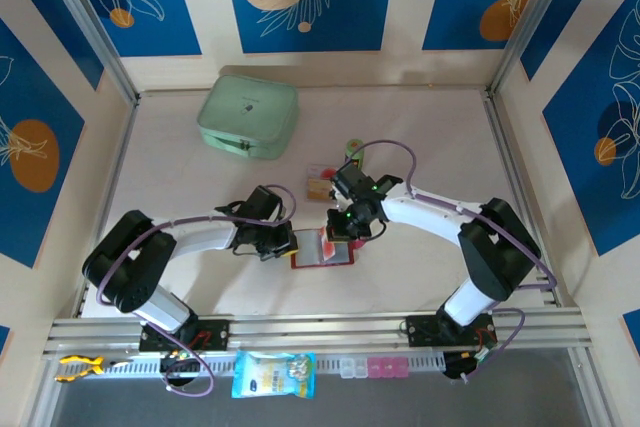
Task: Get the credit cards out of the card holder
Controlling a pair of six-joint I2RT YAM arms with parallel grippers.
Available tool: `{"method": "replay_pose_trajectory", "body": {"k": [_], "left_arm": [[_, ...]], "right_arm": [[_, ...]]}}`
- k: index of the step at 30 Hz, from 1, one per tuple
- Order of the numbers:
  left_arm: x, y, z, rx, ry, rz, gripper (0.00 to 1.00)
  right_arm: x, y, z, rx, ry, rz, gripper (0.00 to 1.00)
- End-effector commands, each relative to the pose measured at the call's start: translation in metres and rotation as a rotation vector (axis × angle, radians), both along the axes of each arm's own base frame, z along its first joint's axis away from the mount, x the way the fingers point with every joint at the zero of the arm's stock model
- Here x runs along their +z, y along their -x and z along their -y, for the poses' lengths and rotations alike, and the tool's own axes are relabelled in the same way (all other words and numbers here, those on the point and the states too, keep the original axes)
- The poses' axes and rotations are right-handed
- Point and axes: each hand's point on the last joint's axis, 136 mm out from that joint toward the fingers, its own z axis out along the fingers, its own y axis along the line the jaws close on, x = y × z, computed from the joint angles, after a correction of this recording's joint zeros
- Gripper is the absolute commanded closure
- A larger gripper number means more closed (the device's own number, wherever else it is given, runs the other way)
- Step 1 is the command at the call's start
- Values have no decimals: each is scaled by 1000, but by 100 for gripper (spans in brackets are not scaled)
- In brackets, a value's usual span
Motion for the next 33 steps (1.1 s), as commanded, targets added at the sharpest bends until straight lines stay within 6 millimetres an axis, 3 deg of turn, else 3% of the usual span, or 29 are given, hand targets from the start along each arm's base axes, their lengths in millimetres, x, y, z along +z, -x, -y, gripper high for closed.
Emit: {"method": "replay_pose_trajectory", "body": {"k": [1, 11, 21, 26, 33], "left_arm": [[-10, 10, -16, 2, -68, -30, 95], [3, 6, -13, -4, -51, -5, 94], [16, 1, -11, -5, -38, 30, 91], [18, -1, -12, -6, -41, 42, 90], [22, -5, -9, -13, -31, 55, 90]], "right_arm": [[21, -4, 2, 38, -19, 45, 95], [48, -25, 13, 372, -16, 272, 98], [69, -56, 33, 869, 74, 560, 100], [86, -86, 32, 904, 60, 600, 100], [100, -111, 22, 928, 31, 630, 100]]}}
